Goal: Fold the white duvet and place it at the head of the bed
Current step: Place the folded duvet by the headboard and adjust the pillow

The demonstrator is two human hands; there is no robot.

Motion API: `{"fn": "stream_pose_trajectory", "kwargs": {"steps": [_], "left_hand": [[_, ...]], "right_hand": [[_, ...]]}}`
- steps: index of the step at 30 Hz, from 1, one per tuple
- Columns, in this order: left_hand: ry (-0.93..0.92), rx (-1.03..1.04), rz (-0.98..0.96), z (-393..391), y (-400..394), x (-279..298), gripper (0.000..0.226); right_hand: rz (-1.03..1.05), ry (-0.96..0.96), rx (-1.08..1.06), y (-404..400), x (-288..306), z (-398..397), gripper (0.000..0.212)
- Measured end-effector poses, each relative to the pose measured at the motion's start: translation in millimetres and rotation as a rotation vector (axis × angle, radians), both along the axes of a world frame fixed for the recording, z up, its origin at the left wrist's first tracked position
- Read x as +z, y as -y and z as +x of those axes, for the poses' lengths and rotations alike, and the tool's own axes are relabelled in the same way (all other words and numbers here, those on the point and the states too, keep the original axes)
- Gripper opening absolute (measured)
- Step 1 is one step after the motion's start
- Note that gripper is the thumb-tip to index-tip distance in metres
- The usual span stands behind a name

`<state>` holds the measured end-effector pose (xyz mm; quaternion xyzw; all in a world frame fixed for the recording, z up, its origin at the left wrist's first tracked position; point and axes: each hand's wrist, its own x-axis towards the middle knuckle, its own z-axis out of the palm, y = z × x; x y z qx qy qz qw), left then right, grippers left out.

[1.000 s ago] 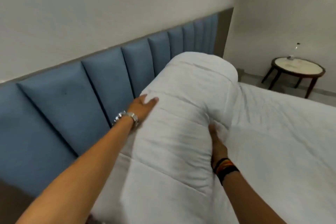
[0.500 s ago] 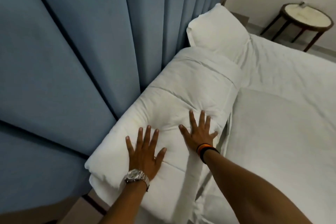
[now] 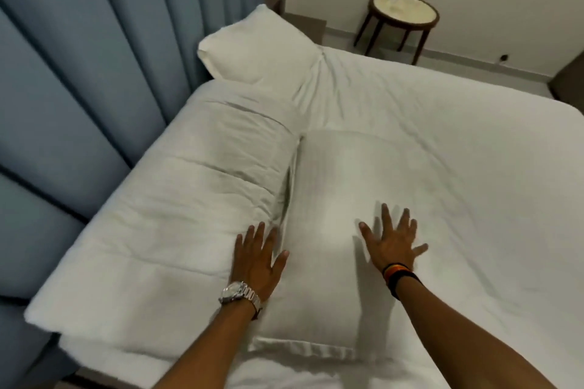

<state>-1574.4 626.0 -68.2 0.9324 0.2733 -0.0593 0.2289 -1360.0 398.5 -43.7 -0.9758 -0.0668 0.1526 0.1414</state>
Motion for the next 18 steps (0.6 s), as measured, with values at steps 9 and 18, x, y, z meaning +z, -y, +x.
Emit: {"fn": "stream_pose_trajectory", "kwargs": {"steps": [9,18], "left_hand": [[-0.110,0.526,-0.691,69,66,-40,0.105],[0.448,0.613,-0.515,126,94,41,0.097]], "right_hand": [[0.498,-0.486,-0.253,139,-73,17,0.125],[1.010,-0.194,-0.336,117,-23,13,0.083]]}}
